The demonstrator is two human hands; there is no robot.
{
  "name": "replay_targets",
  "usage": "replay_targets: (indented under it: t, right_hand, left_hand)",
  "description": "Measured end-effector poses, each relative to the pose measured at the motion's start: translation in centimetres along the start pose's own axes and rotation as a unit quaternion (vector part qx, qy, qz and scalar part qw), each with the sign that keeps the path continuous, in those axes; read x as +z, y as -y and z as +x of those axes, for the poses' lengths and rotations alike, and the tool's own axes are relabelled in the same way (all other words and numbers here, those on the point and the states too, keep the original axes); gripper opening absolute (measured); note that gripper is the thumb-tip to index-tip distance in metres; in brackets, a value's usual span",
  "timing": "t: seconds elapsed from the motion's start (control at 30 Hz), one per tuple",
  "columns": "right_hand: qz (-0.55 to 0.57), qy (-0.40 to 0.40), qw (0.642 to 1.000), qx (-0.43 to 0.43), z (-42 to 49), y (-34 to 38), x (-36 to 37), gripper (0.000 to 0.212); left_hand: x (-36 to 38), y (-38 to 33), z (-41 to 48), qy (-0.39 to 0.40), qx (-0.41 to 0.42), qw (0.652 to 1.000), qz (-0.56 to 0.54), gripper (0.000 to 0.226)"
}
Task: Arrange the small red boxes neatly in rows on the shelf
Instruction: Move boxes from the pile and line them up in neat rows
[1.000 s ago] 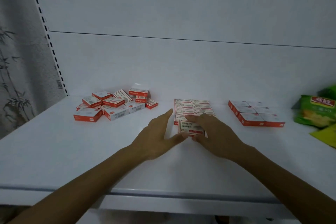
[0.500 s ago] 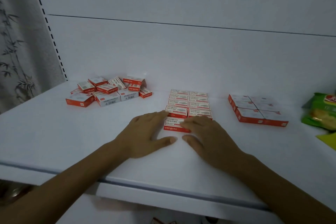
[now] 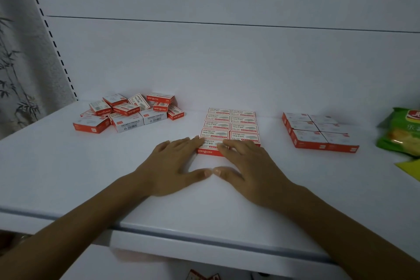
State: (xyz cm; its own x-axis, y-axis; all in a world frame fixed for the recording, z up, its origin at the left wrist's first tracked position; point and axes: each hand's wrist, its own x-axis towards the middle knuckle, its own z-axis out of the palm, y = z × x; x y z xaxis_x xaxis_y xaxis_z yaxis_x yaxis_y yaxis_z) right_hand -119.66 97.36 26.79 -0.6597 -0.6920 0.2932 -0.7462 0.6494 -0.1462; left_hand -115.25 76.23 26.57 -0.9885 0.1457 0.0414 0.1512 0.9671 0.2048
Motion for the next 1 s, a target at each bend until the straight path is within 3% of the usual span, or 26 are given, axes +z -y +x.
replay_targets:
  t: [0.17, 0.23, 0.53, 0.73, 0.9, 1.0]
  right_hand:
    - [-0.016, -0.010, 1.000, -0.001, -0.1, 0.1, 0.0, 0.071]
    - [-0.012, -0.005, 1.000, -0.003, -0.1, 0.1, -0.1, 0.072]
    - [0.015, 0.006, 1.000, 0.010, -0.3, 0.1, -0.3, 0.062]
    - [-0.033, -0.010, 0.998, 0.043, -0.3, 0.4, -0.7, 0.077]
    - [-0.054, -0.022, 0.997, 0.048, 0.3, 1.2, -1.7, 0.084]
    - [-0.057, -0.040, 0.996, 0.053, 0.7, 1.7, -2.1, 0.076]
  left_hand:
    - [0.3, 0.2, 0.1, -0.016, 0.033, 0.999, -0.014, 0.067]
    - [0.5, 0.4, 0.1, -0.019, 0.044, 0.999, -0.007, 0.061]
    - [0.5, 0.2, 0.4, -0.016, 0.053, 0.998, 0.014, 0.068]
    - [0.1, -0.2, -0.1, -0.043, 0.048, 0.997, -0.035, 0.081]
    - [-0.7, -0.7, -0.6, -0.068, 0.050, 0.994, -0.075, 0.079]
    - [-0.8, -0.5, -0.4, -0.078, 0.075, 0.992, -0.059, 0.078]
